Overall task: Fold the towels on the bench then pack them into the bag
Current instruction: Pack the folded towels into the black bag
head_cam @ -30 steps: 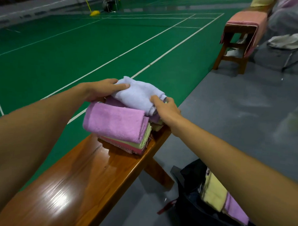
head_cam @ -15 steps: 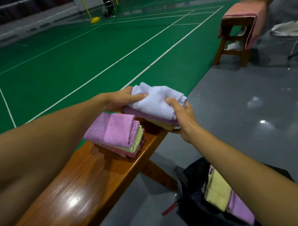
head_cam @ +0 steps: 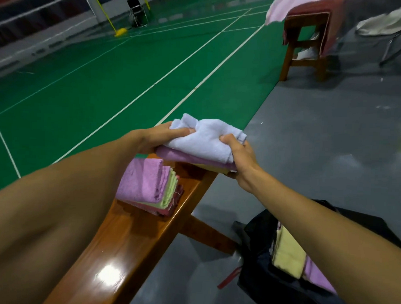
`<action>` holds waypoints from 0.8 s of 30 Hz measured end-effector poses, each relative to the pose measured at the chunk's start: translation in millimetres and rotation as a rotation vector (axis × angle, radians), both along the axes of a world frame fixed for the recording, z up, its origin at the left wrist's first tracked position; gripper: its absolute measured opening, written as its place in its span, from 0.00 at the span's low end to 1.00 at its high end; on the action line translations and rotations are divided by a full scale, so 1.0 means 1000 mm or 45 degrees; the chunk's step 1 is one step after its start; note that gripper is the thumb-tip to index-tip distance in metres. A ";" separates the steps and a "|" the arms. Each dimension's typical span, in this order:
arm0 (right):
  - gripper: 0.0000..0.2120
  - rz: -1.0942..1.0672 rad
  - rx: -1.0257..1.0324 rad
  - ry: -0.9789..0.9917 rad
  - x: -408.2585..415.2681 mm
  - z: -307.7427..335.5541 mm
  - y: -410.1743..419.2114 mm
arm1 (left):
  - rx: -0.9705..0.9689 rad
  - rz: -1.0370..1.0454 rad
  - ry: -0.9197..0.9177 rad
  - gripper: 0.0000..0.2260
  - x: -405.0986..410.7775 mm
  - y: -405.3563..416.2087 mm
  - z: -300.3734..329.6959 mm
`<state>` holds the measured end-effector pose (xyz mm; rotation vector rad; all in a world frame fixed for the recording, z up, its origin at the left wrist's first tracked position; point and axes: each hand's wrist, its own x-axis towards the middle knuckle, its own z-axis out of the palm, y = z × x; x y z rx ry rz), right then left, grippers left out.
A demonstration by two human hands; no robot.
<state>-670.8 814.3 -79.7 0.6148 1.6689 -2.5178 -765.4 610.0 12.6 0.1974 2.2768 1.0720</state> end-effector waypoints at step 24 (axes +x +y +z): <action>0.24 -0.277 -0.006 -0.249 0.199 -0.130 0.188 | -0.008 0.074 0.178 0.27 0.181 0.201 -0.162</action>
